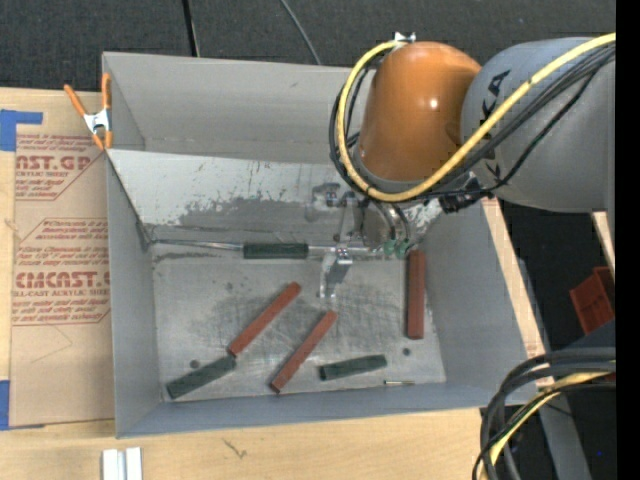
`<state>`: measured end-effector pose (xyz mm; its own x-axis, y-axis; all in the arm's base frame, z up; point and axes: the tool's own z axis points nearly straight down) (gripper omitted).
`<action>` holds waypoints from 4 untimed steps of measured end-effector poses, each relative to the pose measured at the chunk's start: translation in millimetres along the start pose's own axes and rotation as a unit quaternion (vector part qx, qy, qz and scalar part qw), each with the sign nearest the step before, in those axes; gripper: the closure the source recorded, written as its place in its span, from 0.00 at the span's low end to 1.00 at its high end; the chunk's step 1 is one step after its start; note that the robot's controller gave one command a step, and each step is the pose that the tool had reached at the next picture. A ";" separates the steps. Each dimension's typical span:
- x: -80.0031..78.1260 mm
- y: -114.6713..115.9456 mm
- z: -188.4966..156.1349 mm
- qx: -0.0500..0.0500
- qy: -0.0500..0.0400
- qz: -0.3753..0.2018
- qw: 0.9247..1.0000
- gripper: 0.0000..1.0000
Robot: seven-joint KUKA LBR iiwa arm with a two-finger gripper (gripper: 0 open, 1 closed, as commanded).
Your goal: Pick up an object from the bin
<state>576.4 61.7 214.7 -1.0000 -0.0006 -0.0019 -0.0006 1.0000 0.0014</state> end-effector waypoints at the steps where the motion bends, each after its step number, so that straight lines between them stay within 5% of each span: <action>1: 6.6 -8.0 75.2 0.000 -0.002 -0.009 1.000 0.00; 2: 31.5 -2.2 138.8 -0.002 -0.001 0.011 1.000 1.00; 3: 31.5 -2.2 138.8 -0.002 -0.001 0.011 1.000 1.00; 4: 31.1 -8.6 -37.7 0.000 -0.001 -0.151 0.988 1.00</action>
Offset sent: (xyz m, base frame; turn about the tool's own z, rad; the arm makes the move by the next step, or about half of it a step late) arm -0.0328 -0.0050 -0.1415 0.0227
